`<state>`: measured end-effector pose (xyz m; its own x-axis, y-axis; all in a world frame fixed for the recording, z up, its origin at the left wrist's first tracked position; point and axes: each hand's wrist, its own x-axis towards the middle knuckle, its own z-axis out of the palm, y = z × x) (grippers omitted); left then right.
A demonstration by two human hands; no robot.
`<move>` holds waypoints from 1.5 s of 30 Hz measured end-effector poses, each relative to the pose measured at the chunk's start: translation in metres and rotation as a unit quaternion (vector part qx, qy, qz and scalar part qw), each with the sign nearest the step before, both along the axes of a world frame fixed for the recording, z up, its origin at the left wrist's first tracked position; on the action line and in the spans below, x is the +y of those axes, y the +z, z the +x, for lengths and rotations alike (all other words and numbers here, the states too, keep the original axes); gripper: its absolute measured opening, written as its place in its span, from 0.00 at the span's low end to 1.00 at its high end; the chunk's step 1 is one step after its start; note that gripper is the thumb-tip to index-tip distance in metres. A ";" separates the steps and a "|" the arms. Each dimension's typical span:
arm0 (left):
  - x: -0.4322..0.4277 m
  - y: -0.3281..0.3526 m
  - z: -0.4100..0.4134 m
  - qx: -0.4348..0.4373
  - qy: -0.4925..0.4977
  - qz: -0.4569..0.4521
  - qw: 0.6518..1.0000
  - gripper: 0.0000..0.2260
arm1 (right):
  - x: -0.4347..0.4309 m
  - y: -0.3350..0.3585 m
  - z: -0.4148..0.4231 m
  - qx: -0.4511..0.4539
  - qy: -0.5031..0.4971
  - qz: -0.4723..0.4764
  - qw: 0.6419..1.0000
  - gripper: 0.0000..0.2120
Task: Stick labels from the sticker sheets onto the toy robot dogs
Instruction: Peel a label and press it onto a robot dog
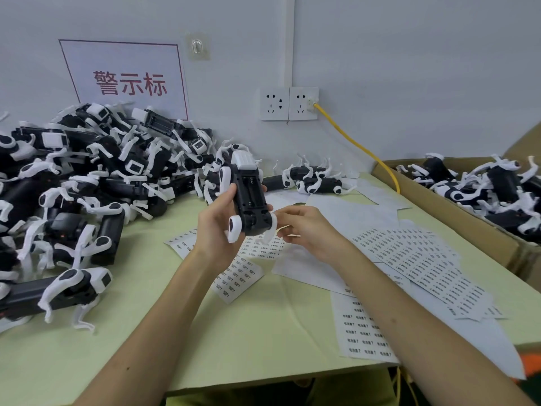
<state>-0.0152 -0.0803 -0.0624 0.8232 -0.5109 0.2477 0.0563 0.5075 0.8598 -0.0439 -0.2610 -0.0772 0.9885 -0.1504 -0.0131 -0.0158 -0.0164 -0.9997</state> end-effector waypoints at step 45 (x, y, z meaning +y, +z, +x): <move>-0.010 -0.013 0.013 0.210 0.084 -0.195 0.954 0.11 | 0.018 0.005 -0.009 -0.054 0.168 0.351 0.920 0.22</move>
